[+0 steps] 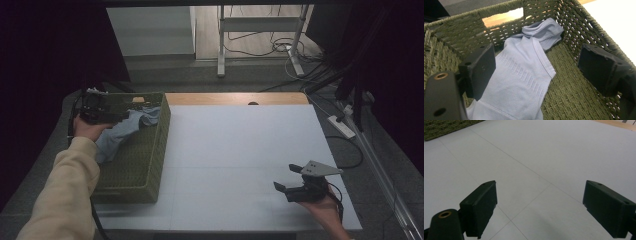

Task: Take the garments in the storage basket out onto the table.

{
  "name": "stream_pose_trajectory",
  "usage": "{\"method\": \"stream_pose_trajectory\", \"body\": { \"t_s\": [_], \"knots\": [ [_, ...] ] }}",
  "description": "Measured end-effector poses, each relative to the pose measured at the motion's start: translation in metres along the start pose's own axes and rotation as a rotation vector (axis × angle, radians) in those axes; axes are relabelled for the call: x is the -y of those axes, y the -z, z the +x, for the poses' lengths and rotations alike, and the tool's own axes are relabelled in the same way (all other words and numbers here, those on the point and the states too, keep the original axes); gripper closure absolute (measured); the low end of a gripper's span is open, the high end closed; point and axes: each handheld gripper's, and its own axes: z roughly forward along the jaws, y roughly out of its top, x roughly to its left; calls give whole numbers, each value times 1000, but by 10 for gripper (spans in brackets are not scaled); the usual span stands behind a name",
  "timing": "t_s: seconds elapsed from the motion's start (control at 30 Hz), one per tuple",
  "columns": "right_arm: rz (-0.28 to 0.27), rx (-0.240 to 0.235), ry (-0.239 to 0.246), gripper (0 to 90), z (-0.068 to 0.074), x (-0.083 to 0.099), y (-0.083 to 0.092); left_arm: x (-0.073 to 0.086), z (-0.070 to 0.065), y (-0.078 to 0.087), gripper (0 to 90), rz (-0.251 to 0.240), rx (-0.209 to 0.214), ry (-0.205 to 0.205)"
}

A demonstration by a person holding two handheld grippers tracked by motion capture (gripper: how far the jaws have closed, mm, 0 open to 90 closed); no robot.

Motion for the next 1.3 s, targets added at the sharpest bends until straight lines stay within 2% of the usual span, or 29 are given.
{"method": "stream_pose_trajectory", "body": {
  "t_s": [0.37, 0.63, 1.07, 1.3],
  "knots": [
    [1, 1, -2, 122, 0, 0, 0, 0, 2, -10, 153, 30, -1, -4],
    [3, 1, -2, 121, 0, 1, 0, 3, 7, -22, 147, 70, -4, 16],
    [8, 1, -4, 122, 0, 1, -2, 5, 9, -35, 135, 110, -28, 24],
    [10, 1, -4, 122, 0, 2, -2, 9, 15, -41, 127, 140, -37, 51]
  ]
}}
